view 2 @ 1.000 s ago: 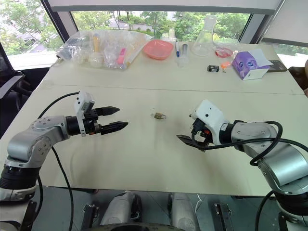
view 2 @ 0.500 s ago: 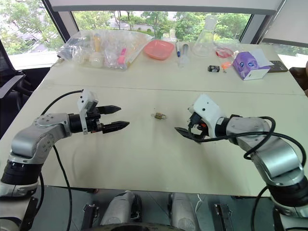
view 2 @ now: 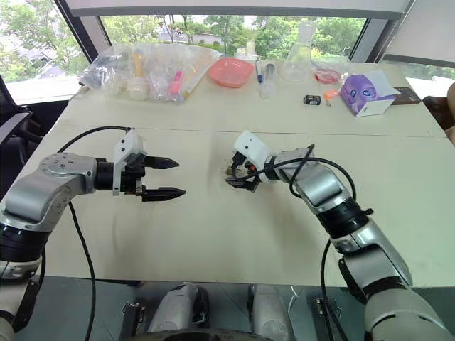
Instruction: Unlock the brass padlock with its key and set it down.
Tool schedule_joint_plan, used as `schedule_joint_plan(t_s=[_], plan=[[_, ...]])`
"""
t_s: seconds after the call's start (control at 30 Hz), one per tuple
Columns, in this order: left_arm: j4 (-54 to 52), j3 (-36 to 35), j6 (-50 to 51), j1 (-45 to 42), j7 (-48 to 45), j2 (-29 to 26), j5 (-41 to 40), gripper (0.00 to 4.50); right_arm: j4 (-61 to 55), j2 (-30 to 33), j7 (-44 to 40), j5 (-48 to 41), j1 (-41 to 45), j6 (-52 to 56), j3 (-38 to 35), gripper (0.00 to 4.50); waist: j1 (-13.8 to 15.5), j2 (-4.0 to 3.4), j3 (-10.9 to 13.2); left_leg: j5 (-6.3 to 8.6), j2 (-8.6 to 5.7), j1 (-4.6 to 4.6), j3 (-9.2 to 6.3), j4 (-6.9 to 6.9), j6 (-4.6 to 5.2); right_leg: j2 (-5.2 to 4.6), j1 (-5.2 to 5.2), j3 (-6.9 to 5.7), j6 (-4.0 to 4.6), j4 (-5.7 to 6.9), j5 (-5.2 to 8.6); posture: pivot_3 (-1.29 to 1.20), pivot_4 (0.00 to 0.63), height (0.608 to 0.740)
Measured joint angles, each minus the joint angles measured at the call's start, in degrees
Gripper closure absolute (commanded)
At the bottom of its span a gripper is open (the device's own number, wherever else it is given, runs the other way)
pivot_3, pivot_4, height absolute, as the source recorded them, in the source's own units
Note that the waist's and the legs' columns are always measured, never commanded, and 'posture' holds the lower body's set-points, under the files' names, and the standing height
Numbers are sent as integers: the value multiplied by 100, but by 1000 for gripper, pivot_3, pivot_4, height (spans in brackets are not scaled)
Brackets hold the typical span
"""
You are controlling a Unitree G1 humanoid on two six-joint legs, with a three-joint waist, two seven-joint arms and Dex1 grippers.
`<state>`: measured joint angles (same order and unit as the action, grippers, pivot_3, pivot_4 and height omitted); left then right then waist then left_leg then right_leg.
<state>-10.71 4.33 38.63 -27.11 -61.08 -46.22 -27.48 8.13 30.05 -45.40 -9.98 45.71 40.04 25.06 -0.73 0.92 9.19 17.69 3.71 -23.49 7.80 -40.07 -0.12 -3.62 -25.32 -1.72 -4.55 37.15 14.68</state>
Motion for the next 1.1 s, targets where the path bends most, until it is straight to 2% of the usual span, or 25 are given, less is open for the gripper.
schedule_joint_plan(t_s=[0.27, 0.37, 0.57, 0.6, 0.9, 1.1], plan=[[-506, -255, 249, 286, 460, 34, -70, 24, 1596, -544, -503, 461, 500, -707, 51, 0, -25, -1, 0, -3, 4, 7, 0, 1, -5, 4, 0, -1, 0, 9, 0, 0, 150, 733], [-534, -281, 253, 314, 538, 55, -71, 0, 1964, -705, -606, 594, 646, -952, 42, 772, -47, -2, 0, -5, 6, 11, 1, 2, -8, 6, 0, 0, 0, 13, 0, 0, 150, 733], [-531, -295, 253, 337, 617, 75, -71, 0, 2085, -802, -803, 900, 659, -1316, 76, 3710, -32, -3, -1, -9, 6, 15, 0, 0, -15, 4, 5, -1, 0, 19, 0, 0, 150, 733], [-519, -300, 248, 339, 619, 78, -71, 0, 2016, -768, -814, 947, 632, -1331, 82, 3827, -17, -3, -1, -9, 6, 15, 0, 0, -15, 3, 5, -1, 0, 19, 0, 0, 150, 733], [197, -329, 197, -10, 639, 481, -120, 0, 909, -401, -803, 1214, 115, -1036, -6, 3812, 0, -3, -1, -9, 1, 9, 2, -1, -15, 0, 4, -3, 0, 15, 0, 0, 150, 733], [349, -221, 70, -91, 577, 577, -8, 0, 658, -396, -779, 1190, -27, -601, -237, 789, -17, -3, -2, -9, 3, 11, 5, 1, -16, 4, 2, -3, 0, 15, 0, 0, 150, 733]])
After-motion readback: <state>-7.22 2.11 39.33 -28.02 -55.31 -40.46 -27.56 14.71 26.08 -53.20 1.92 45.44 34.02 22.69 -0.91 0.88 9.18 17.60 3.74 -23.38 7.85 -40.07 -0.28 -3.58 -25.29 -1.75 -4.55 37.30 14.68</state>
